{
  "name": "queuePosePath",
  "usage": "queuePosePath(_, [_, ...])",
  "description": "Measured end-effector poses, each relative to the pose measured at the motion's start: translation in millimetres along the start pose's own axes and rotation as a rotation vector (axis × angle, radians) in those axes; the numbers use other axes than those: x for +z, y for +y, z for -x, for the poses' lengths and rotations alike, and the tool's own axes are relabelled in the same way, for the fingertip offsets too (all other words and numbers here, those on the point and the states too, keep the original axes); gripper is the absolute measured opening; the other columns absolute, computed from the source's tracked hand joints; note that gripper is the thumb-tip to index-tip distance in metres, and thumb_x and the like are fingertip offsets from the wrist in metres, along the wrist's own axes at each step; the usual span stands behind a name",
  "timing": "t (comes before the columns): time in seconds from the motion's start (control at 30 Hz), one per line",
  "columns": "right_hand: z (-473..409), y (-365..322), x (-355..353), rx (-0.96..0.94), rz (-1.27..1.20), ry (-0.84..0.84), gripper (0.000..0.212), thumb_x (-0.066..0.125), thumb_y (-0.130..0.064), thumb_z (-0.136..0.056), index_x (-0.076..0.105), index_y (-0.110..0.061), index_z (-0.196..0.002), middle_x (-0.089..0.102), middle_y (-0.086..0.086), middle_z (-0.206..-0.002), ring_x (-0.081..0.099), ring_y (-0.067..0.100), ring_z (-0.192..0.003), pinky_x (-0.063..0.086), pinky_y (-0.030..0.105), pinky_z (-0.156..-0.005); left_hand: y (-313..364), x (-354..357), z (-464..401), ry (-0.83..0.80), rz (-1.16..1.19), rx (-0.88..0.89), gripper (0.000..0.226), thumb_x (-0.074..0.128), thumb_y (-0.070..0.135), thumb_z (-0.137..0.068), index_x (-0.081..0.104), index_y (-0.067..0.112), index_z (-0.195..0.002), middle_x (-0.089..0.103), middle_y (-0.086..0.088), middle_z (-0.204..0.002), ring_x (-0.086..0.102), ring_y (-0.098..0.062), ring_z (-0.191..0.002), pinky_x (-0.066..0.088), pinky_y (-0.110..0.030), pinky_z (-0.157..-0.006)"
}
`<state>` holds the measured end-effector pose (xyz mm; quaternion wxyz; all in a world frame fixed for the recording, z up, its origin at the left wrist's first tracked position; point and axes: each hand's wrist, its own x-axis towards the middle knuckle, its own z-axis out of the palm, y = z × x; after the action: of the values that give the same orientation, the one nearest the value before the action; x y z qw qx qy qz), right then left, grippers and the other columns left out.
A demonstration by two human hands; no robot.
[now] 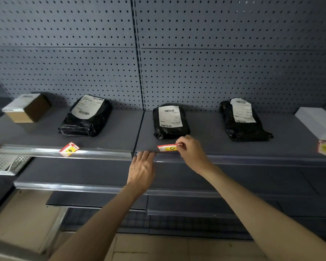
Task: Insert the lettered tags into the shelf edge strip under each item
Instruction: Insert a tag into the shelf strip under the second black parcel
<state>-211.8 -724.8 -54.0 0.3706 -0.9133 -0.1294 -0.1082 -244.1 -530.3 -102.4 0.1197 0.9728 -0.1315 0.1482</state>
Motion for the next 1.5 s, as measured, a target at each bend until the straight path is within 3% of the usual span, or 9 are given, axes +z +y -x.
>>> queuePosePath(0.1, [-3,2,5,-0.024,-0.010,-0.029,0.012,0.054,-0.004,-0.091,0.064,-0.006,-0.085,0.058,0.007,-0.087,0.056,0.019,-0.074,0.048,0.032,-0.067,-1,-2,1,-0.009,-0.014,0.000,0.043,0.057,0.007,-0.080,0.058,0.015,-0.122,0.059,-0.006,-0.120,0.054,-0.027,-0.107,0.049,-0.040,-0.090])
queuePosePath(0.27, [-3,5,9,-0.033,-0.015,-0.029,0.009,0.057,-0.004,-0.090,0.065,-0.007,-0.087,0.059,0.006,-0.086,0.057,0.017,-0.076,0.047,0.029,-0.068,-1,2,3,-0.049,-0.048,-0.002,0.024,0.052,0.015,-0.089,0.060,0.015,-0.112,0.052,-0.006,-0.125,0.051,-0.026,-0.110,0.048,-0.040,-0.091])
queuePosePath(0.47, [5,8,7,-0.010,0.011,-0.025,0.009,0.060,-0.006,-0.089,0.067,-0.011,-0.087,0.060,0.002,-0.085,0.057,0.014,-0.075,0.046,0.025,-0.066,-3,-1,1,-0.008,0.011,0.015,0.039,0.050,0.010,-0.082,0.055,0.016,-0.121,0.059,-0.003,-0.116,0.054,-0.025,-0.101,0.050,-0.038,-0.085])
queuePosePath(0.73, [5,8,11,0.030,0.026,-0.011,0.009,0.060,-0.007,-0.091,0.067,-0.013,-0.090,0.057,-0.001,-0.086,0.056,0.011,-0.075,0.046,0.023,-0.066,-8,-8,-6,-0.040,-0.004,0.067,0.038,0.055,0.012,-0.082,0.060,0.015,-0.120,0.058,-0.005,-0.115,0.054,-0.026,-0.101,0.049,-0.040,-0.086])
queuePosePath(1.0, [-5,2,23,0.007,0.220,-0.136,0.022,0.048,-0.013,-0.098,0.068,-0.008,-0.090,0.052,0.007,-0.090,0.056,0.023,-0.074,0.050,0.040,-0.068,-12,-5,-1,-0.043,0.037,0.081,0.035,0.054,0.011,-0.083,0.061,0.013,-0.117,0.059,-0.005,-0.113,0.053,-0.026,-0.101,0.048,-0.038,-0.087])
queuePosePath(1.2, [-1,-5,25,0.012,0.300,-0.143,0.018,0.049,-0.019,-0.099,0.060,-0.008,-0.109,0.049,0.004,-0.106,0.059,0.020,-0.075,0.054,0.038,-0.069,-13,-10,-8,-0.115,0.050,0.055,0.039,0.052,0.013,-0.086,0.056,0.015,-0.125,0.055,-0.007,-0.120,0.050,-0.026,-0.109,0.046,-0.039,-0.095])
queuePosePath(1.3, [1,-4,10,0.025,0.275,-0.095,0.029,0.055,-0.031,-0.096,0.052,-0.013,-0.118,0.046,0.001,-0.111,0.059,0.017,-0.075,0.054,0.034,-0.065,-8,-20,-16,-0.091,0.107,0.067,0.028,0.053,0.013,-0.086,0.058,0.011,-0.114,0.059,-0.008,-0.109,0.054,-0.027,-0.102,0.048,-0.040,-0.087])
queuePosePath(1.4, [2,2,-15,0.041,0.308,-0.052,0.026,0.054,-0.035,-0.095,0.055,-0.013,-0.110,0.049,0.000,-0.108,0.060,0.016,-0.074,0.055,0.034,-0.067,2,-31,-30,-0.048,0.142,0.095,0.007,0.055,0.014,-0.086,0.056,0.010,-0.091,0.059,-0.007,-0.091,0.055,-0.027,-0.087,0.049,-0.039,-0.073])
queuePosePath(1.5, [9,13,-44,0.048,0.325,-0.018,0.022,0.053,-0.032,-0.096,0.059,-0.012,-0.101,0.055,0.002,-0.102,0.062,0.018,-0.081,0.056,0.036,-0.073,23,-39,-51,-0.031,0.154,0.149,0.006,0.055,0.019,-0.088,0.055,0.013,-0.088,0.059,-0.003,-0.089,0.054,-0.024,-0.085,0.046,-0.035,-0.069])
